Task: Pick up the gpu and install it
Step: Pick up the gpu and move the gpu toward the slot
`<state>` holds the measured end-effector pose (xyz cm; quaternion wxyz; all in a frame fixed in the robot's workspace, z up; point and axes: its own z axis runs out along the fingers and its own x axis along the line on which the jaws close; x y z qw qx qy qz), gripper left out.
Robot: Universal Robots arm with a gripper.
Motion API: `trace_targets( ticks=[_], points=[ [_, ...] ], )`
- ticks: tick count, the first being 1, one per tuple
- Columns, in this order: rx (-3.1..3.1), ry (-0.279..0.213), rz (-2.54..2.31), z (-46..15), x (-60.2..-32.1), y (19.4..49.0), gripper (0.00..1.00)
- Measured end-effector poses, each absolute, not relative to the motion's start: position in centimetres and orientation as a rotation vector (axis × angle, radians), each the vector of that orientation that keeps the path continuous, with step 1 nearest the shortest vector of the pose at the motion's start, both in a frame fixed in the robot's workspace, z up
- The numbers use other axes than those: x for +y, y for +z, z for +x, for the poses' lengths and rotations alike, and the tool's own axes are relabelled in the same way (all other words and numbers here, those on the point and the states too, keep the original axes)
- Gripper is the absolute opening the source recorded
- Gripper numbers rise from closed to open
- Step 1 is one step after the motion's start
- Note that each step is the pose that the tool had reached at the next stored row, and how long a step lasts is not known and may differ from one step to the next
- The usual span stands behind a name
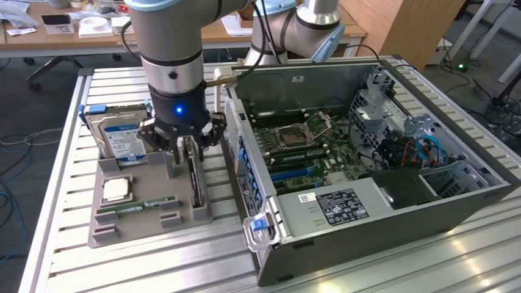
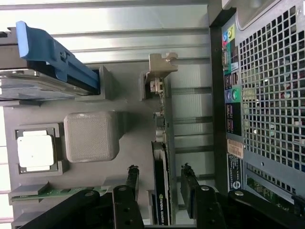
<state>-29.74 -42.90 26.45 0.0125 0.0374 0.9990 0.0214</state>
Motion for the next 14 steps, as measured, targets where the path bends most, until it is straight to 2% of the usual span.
trace_targets(
  ticks=[14],
  points=[
    [3.114, 0.065, 0.117, -29.5, -42.9, 24.3, 0.49]
  ],
)
